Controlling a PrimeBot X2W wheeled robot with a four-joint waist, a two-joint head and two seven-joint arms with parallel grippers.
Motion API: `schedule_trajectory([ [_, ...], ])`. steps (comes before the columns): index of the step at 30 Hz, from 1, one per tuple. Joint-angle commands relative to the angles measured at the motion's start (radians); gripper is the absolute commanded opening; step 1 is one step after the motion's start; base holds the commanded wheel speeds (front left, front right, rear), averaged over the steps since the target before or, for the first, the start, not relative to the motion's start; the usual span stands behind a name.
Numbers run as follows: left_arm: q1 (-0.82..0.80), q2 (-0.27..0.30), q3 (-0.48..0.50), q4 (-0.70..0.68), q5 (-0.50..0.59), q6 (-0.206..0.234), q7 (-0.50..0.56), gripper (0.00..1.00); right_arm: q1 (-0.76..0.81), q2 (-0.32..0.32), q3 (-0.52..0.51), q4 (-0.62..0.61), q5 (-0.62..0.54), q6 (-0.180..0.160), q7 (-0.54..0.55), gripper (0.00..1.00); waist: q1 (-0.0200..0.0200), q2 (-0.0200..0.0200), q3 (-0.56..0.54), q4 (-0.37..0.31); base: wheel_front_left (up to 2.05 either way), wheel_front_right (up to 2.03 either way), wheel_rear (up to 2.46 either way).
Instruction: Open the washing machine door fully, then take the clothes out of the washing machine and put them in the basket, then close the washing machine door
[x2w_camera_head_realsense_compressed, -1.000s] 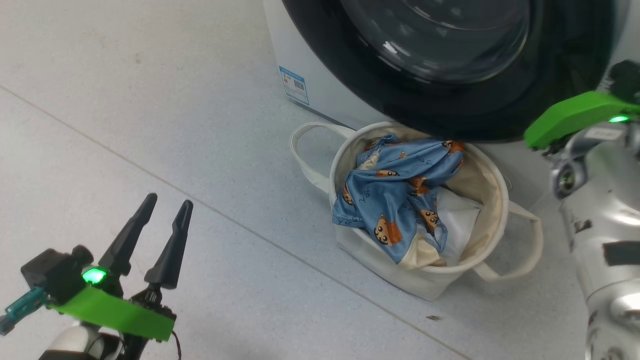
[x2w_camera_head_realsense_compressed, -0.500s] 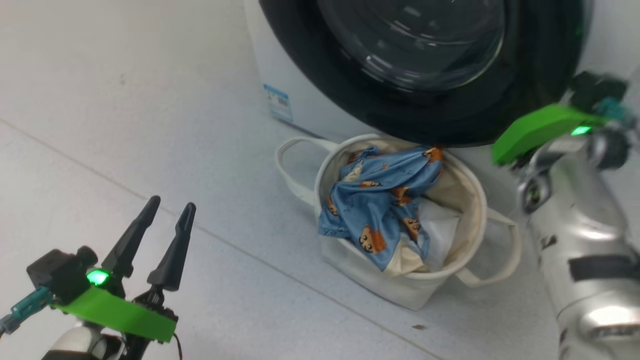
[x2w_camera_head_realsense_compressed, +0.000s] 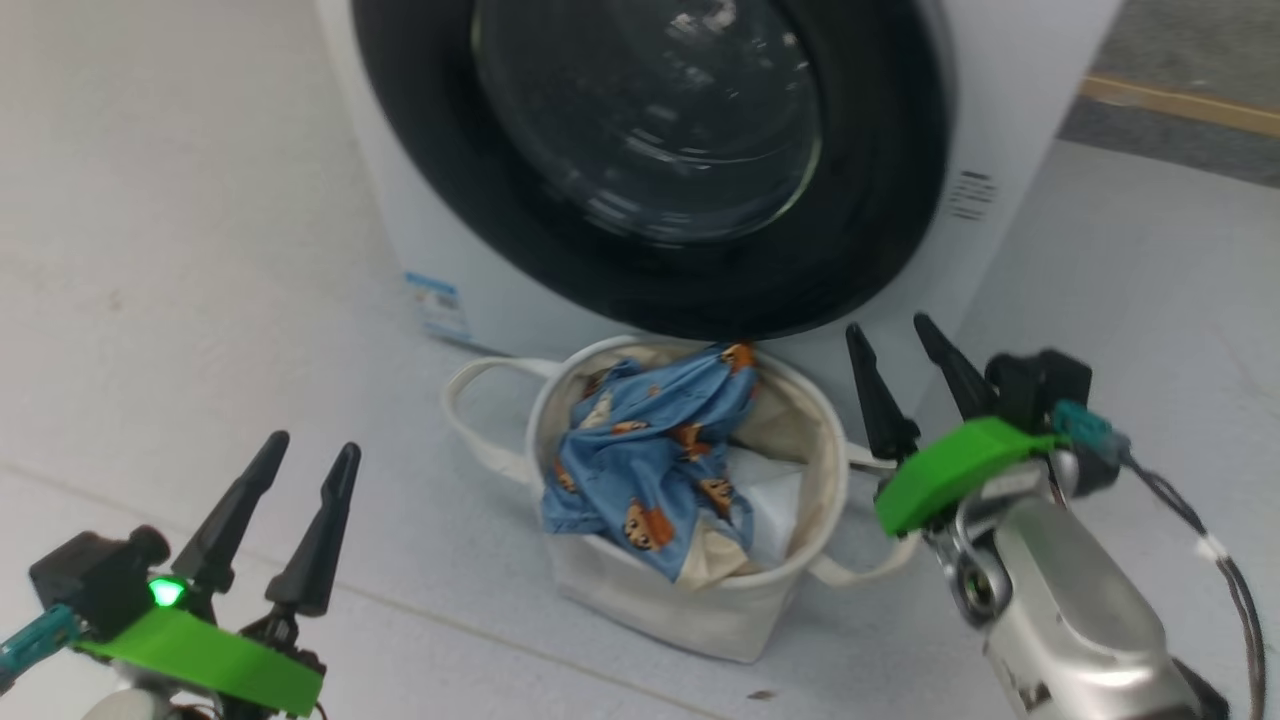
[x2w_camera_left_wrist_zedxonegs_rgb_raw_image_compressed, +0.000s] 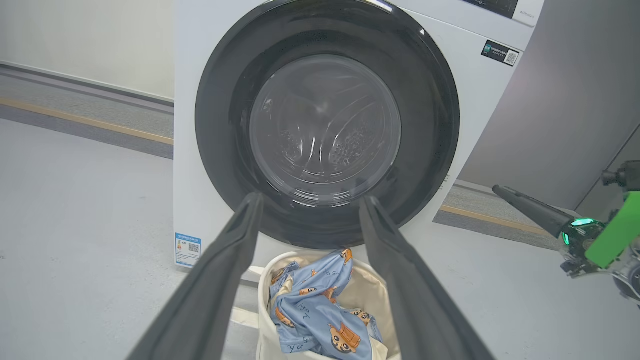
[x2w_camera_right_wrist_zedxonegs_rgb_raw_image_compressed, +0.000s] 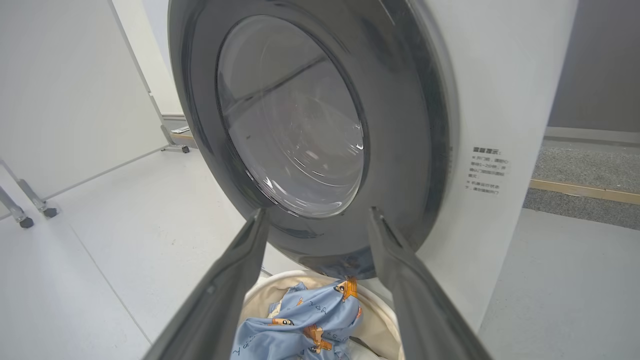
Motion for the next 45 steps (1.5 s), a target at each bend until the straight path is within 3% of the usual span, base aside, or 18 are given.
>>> schedule_trajectory([
  [1, -0.031, 0.046, 0.060, -0.036, -0.009, 0.011, -0.001, 1.00, 0.015, -0.012, 0.028, -0.069, 0.014, -0.001, -0.007, 1.00, 0.0000, 0.0000, -0.041, -0.061, 0.00, 0.00, 0.00],
  [11, 0.049, 0.044, 0.111, -0.083, -0.074, 0.025, -0.005, 1.00, 0.244, -0.071, 0.138, -0.438, 0.086, -0.001, 0.046, 1.00, 0.0000, 0.0000, -0.054, -0.213, 0.00, 0.00, 0.00],
  [19, 0.120, 0.009, 0.142, -0.091, -0.069, 0.027, -0.014, 1.00, 0.364, -0.071, 0.087, -0.615, 0.054, -0.001, 0.076, 1.00, 0.0000, 0.0000, -0.060, -0.276, 0.00, 0.00, 0.00],
  [31, 0.121, 0.008, 0.122, -0.095, -0.069, 0.003, -0.015, 1.00, 0.450, -0.045, 0.019, -0.702, 0.023, -0.001, 0.127, 1.00, 0.0000, 0.0000, -0.061, -0.267, 0.00, 0.00, 0.00],
  [45, 0.104, 0.013, 0.118, -0.081, -0.066, 0.005, -0.016, 1.00, 0.462, -0.032, 0.017, -0.710, 0.016, -0.001, 0.144, 1.00, 0.0000, 0.0000, -0.061, -0.256, 0.00, 0.00, 0.00],
])
